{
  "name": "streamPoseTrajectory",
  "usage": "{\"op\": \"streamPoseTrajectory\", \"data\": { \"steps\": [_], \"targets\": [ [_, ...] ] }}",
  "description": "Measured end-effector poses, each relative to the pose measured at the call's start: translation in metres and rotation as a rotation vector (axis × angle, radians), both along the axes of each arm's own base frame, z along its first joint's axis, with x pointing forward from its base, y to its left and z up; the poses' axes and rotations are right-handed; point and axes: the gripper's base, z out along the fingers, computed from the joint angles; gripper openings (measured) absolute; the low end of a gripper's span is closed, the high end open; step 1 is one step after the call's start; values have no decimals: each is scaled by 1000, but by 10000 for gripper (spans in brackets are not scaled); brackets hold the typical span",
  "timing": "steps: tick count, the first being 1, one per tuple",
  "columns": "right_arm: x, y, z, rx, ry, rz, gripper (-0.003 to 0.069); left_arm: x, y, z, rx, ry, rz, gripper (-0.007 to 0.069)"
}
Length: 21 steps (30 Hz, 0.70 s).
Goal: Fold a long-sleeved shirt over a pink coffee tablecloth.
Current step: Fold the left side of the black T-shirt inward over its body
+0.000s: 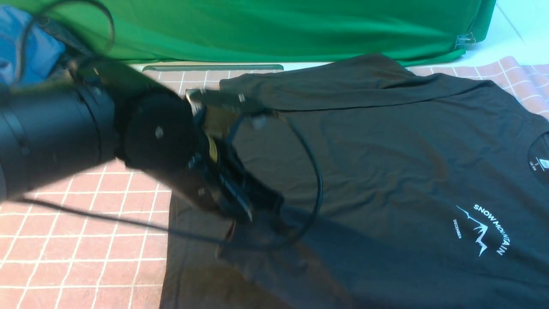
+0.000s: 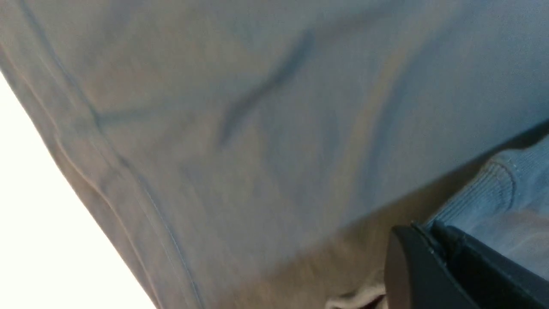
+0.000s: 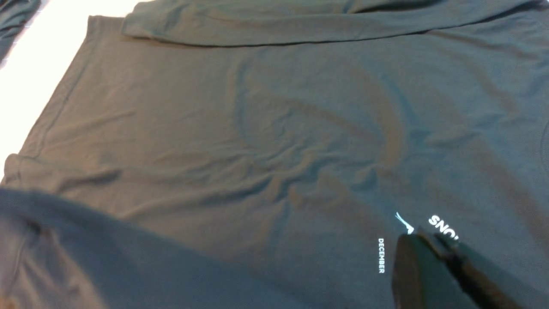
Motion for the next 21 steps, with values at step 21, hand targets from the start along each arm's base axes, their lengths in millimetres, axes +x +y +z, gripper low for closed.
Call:
{"op": "streamPoseTrajectory", "data": {
  "steps": [21],
  "targets": [
    [0, 0, 0, 10, 3, -6, 52, 96, 4, 10, -22, -113, 129, 30]
  ]
}}
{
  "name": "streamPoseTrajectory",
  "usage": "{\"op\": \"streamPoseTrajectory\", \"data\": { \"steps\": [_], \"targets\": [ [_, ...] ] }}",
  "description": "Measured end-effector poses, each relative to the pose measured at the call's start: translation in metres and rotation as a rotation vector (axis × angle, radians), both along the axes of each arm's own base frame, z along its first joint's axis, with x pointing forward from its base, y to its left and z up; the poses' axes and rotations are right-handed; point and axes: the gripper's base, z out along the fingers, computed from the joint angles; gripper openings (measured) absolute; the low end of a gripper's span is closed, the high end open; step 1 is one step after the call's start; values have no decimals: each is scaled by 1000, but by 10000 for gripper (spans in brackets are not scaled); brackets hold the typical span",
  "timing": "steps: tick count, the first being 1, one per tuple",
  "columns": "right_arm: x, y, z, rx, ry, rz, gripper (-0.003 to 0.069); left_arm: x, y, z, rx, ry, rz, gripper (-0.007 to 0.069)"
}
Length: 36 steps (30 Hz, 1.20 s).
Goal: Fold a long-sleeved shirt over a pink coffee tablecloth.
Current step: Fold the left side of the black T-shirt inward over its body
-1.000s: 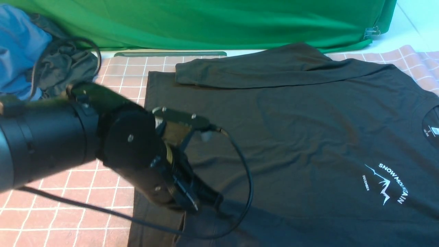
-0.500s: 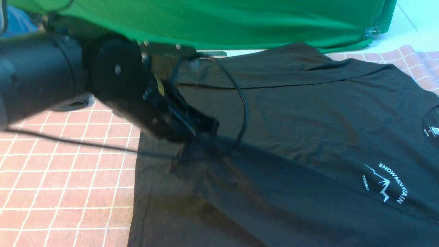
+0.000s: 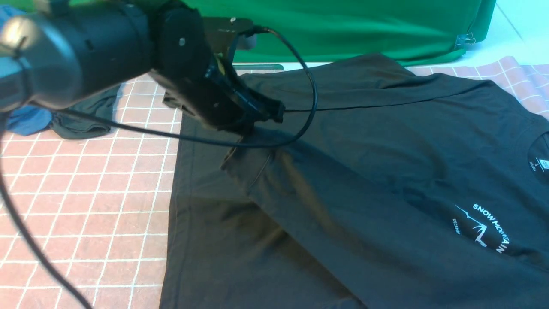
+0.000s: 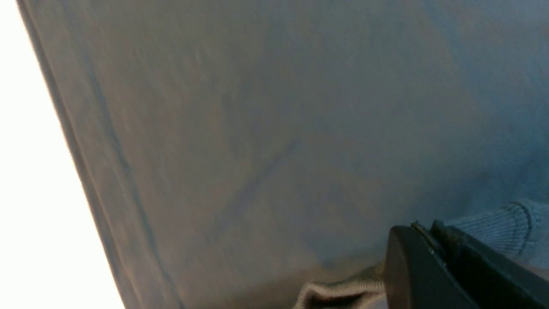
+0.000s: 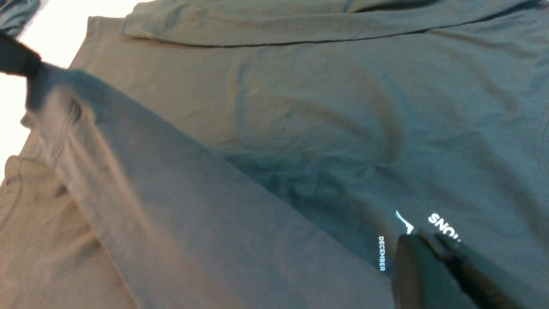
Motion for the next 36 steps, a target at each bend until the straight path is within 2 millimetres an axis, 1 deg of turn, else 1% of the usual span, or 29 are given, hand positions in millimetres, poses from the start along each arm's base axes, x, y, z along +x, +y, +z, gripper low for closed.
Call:
{"op": "streamPoseTrajectory", "data": {
  "steps": [6, 11, 18, 23, 29, 33, 36],
  "targets": [
    [0, 0, 0, 12, 3, -7, 55, 25, 11, -4, -4, -14, 57, 30],
    [0, 0, 0, 13, 4, -7, 57, 48, 25, -15, -3, -4, 111, 30],
    [0, 0, 0, 14, 4, -8, 63, 73, 38, -26, -16, -13, 165, 30],
    [0, 0, 0, 22, 6, -13, 70, 83, 38, -33, -11, -59, 158, 30],
    [0, 0, 0, 22, 6, -13, 71, 94, 35, -33, -25, -171, 135, 30],
    [0, 0, 0, 22, 6, -13, 71, 98, 37, -37, 37, -201, 106, 30],
    [0, 0, 0, 22, 7, -13, 71, 101, 38, -44, 69, -213, 88, 30]
  ]
}}
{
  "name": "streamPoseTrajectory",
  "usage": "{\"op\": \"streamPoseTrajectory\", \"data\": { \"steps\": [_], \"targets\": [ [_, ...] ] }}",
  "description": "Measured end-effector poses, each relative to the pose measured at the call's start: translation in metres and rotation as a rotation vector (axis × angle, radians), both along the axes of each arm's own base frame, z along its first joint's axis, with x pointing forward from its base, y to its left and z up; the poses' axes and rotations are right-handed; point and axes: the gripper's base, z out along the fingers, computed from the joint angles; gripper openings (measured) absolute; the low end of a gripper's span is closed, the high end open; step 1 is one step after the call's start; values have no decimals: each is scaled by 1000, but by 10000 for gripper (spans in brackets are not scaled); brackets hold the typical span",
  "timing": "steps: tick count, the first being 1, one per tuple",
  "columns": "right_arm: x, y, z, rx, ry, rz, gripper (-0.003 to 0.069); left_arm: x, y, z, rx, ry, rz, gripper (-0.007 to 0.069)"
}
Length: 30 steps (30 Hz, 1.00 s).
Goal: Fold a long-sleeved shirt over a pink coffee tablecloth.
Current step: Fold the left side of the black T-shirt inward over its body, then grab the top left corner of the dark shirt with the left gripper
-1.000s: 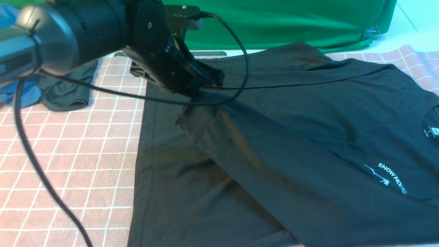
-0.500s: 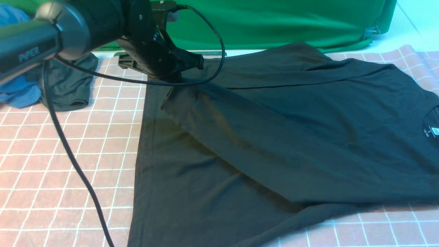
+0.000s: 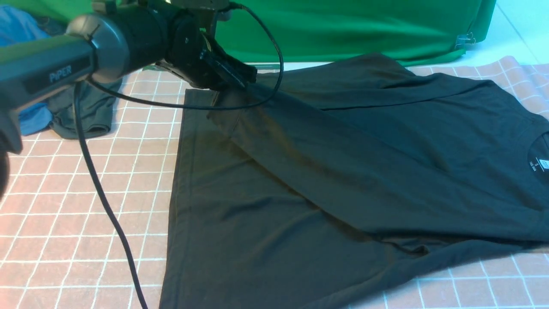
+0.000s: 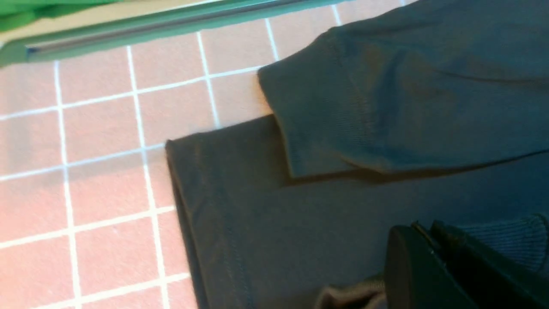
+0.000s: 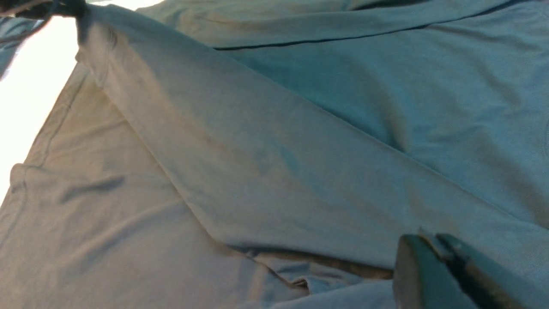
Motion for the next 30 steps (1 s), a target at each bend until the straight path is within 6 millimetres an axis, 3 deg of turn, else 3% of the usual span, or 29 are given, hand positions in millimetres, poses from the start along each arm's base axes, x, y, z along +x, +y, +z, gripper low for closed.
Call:
{"op": "streamPoseTrajectory", "data": {
  "steps": [8, 12, 17, 21, 25, 26, 30],
  "targets": [
    [0, 0, 0, -1, 6, 1, 71, 8, -3, 4, 5, -109, -42, 39],
    [-2, 0, -4, -2, 49, 1, 71, 8, -1, 4, 43, -107, -50, 121],
    [-9, 0, 7, -16, 141, 13, 83, 4, 7, 2, 88, -50, 23, 314],
    [-8, 1, 20, -20, 229, 16, 101, -9, 11, 12, 28, 72, 132, 362],
    [9, 5, 15, -76, 342, 47, 106, -33, 8, 23, -52, 258, 171, 290],
    [24, 8, 6, -111, 408, 72, 109, -45, 5, 27, -105, 351, 157, 210],
    [54, 15, -16, -162, 512, 110, 110, -76, -6, 28, -197, 470, 85, 44]
  ]
}}
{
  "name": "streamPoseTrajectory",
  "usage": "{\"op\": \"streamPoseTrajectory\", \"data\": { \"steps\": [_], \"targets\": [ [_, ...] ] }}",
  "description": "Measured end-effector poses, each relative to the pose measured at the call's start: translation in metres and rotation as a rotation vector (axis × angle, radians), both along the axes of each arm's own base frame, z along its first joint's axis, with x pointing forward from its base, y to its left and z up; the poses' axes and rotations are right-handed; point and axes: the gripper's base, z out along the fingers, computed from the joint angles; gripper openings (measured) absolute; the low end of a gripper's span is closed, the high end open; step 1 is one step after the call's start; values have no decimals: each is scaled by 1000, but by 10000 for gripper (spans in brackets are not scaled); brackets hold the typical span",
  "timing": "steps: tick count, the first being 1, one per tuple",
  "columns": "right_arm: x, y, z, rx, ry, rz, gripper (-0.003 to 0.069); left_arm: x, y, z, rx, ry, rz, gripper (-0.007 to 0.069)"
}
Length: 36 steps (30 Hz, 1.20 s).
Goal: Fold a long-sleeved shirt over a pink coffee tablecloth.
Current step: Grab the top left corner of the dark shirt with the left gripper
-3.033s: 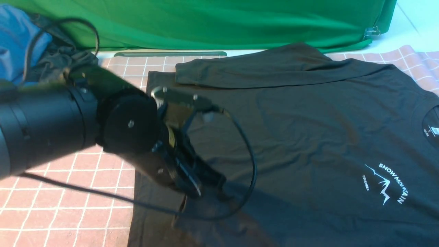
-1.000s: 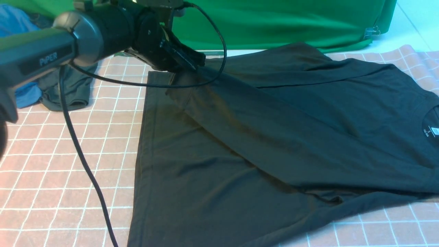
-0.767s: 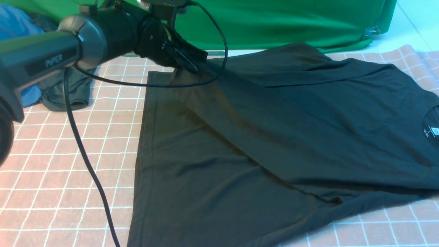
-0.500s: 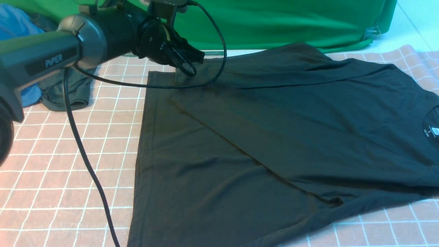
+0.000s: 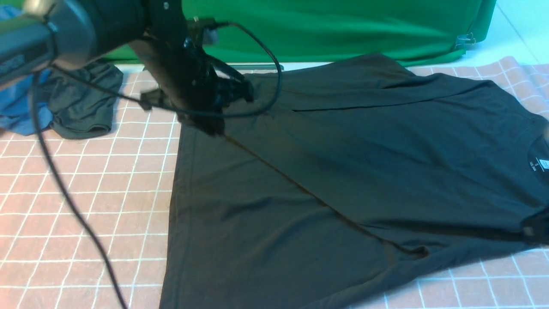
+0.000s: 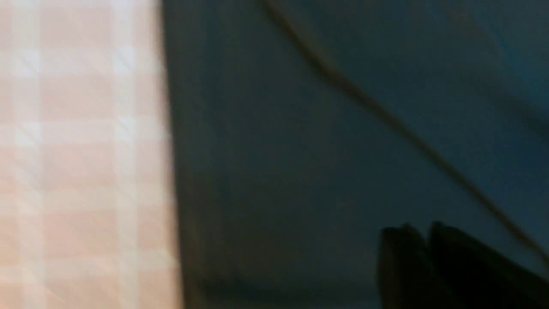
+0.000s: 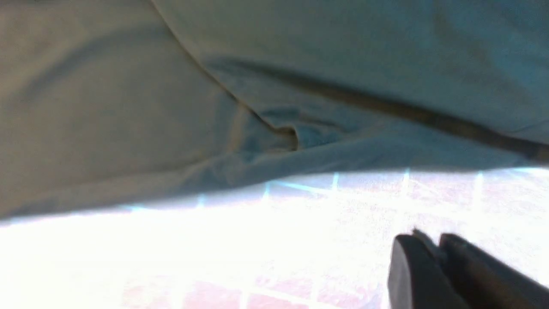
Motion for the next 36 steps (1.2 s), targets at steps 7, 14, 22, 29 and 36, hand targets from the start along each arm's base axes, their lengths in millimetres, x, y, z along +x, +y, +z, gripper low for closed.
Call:
{"op": "streamPoseTrajectory", "data": {
  "steps": [7, 14, 22, 29, 36],
  "targets": [
    [58, 12, -41, -38, 99, 20, 77, -94, -25, -10, -51, 45, -139, 13],
    [97, 26, -72, -75, 161, 81, 39, -160, -21, -32, -59, 113, -150, 13],
    [114, 35, -123, -120, 305, 139, 38, -184, -7, -28, -98, 80, -121, 13],
    [98, 32, -128, -135, 451, 149, 38, -188, -4, -20, -111, 42, -121, 13],
    [55, 22, -124, -131, 484, 116, 38, -187, -3, -17, -117, 8, -119, 13]
  ]
}}
